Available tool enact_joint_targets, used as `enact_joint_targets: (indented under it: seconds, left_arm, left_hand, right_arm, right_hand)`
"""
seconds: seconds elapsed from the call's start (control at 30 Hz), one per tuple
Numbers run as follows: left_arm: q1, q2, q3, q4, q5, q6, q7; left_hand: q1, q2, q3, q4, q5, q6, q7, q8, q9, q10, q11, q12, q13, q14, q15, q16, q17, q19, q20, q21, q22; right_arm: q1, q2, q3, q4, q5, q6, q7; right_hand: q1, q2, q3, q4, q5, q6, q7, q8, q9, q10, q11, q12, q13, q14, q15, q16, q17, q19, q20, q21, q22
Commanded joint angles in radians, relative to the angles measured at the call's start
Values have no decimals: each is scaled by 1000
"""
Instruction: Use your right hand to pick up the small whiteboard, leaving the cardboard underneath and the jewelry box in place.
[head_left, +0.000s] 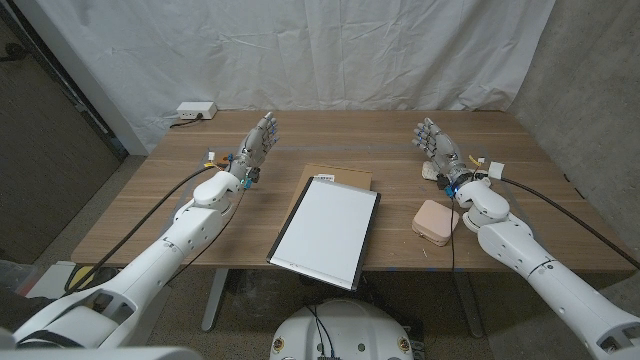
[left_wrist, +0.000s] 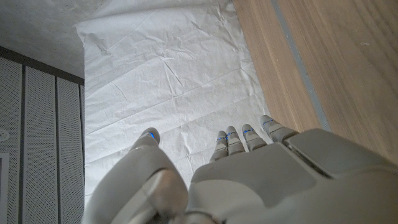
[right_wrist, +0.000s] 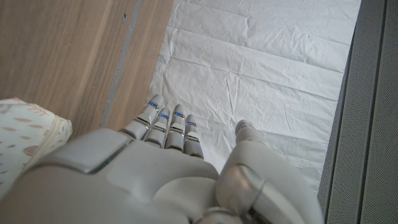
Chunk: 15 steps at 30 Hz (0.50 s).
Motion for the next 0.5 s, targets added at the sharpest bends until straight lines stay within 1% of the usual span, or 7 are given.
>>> enact_joint_targets:
  seconds: [0.03,0.27,0.4,0.5]
  left_arm:
    - [-33,-6,11,55,-1,-8,-44]
    - [-58,-5,15,76,5,9,-49]
    - [-61,-5,14,78,1,22,-43]
    - [-59,1,15,68,13,38,-17]
  left_hand:
    - [16,-1,3,-4,4,8,4,3,3,3,-2,6,5,3,0,1,3,5,-29,0,5]
    - [20,0,4,-6,4,9,2,2,3,4,-2,5,5,2,0,-1,3,4,-35,0,5]
    - [22,1,4,-7,4,10,1,1,3,4,-2,5,5,2,-1,-1,3,4,-35,-1,5]
    - [23,2,4,-8,4,11,0,1,4,5,-2,5,5,3,-1,-1,3,3,-35,-1,5]
  right_arm:
    - [-32,-34,8,-64,-57,-18,-64]
    - [-47,-47,17,-84,-64,-24,-74]
    - [-53,-53,20,-95,-67,-24,-73]
    - [-52,-58,18,-98,-72,-28,-70]
  right_hand:
    - [5,5,5,-5,-3,11,-2,2,3,6,2,2,5,12,3,4,3,7,-5,-3,5]
    - [4,6,5,-5,-4,12,-2,1,3,6,4,1,5,12,6,3,4,7,-5,-5,5]
    - [5,7,5,-6,-4,13,-1,1,3,7,5,1,6,12,6,2,4,7,-4,-7,6]
    - [5,7,5,-7,-5,14,-2,1,3,7,4,0,6,12,5,1,4,8,-4,-8,6]
